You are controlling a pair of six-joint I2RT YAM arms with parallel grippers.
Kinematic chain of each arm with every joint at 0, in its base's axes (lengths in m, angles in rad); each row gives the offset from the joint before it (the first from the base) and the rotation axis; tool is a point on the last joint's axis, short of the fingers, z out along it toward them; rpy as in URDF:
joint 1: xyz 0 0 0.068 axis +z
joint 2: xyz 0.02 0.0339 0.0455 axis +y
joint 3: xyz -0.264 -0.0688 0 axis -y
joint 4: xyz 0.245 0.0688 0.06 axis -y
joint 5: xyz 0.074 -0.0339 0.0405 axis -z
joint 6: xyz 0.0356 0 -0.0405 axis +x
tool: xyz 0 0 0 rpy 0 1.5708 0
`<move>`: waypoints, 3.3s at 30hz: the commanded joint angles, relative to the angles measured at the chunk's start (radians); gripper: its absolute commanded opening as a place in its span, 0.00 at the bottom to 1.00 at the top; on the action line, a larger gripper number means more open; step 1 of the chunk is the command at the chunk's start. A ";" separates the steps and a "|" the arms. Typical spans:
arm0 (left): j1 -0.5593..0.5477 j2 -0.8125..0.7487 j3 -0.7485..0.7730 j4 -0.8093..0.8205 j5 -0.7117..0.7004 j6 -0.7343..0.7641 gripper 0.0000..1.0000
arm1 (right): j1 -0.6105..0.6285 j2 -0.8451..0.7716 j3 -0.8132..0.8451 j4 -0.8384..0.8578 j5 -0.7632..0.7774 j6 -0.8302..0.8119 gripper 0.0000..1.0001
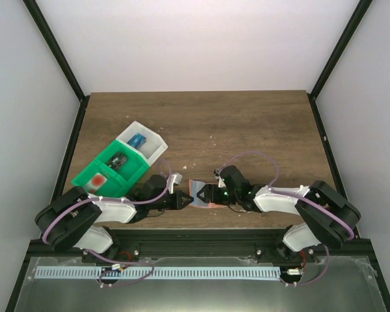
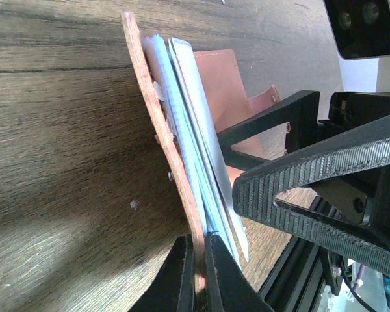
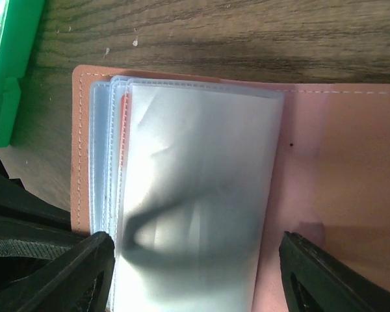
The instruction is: Take the credit cards out of the card holder
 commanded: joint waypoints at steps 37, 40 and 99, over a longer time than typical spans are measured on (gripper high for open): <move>-0.005 0.036 -0.001 -0.004 0.021 0.016 0.00 | -0.016 -0.063 0.206 -0.536 0.444 -0.091 0.40; -0.005 0.032 0.004 -0.016 0.015 0.025 0.00 | -0.017 -0.082 0.232 -0.566 0.462 -0.090 0.40; -0.006 -0.013 0.011 -0.033 -0.007 0.035 0.00 | 0.021 0.162 0.399 -0.363 0.093 -0.030 0.42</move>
